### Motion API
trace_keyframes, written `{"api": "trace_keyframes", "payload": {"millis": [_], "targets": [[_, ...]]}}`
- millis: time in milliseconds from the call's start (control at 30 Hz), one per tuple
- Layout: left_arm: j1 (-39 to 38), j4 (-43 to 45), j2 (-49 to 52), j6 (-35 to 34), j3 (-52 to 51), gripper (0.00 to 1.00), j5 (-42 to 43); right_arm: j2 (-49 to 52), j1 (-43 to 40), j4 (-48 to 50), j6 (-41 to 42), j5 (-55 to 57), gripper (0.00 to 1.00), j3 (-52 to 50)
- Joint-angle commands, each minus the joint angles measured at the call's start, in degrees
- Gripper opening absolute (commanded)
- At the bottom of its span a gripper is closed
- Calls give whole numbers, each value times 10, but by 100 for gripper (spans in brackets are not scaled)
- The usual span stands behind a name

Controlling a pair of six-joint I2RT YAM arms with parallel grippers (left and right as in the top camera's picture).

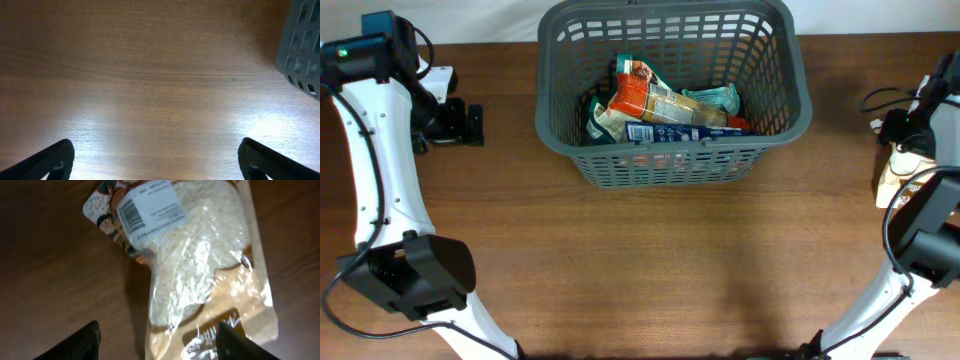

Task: Pack container
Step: 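Move right gripper to the clear rice bag and grasp it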

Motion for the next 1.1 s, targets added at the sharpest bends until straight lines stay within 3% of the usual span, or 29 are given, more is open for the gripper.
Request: {"api": "trace_keyframes", "payload": {"millis": [0, 200, 433, 500, 600, 800, 1067], "targets": [[3, -1, -12, -7, -2, 99, 6, 30, -10, 17, -13, 12, 71, -3], [3, -1, -12, -7, -2, 99, 6, 59, -19, 32, -13, 18, 71, -3], [3, -1, -12, -7, -2, 99, 6, 82, -27, 40, -13, 21, 63, -3], [3, -1, -12, -7, -2, 99, 6, 89, -27, 39, -12, 20, 50, -3], [3, -1, -12, -7, -2, 99, 6, 96, -26, 38, -13, 20, 4, -13], [3, -1, -12, -7, -2, 99, 6, 96, -26, 7, -8, -20, 4, -12], [3, -1, -12, -7, -2, 99, 6, 62, -26, -56, 29, -183, 4, 58]]}}
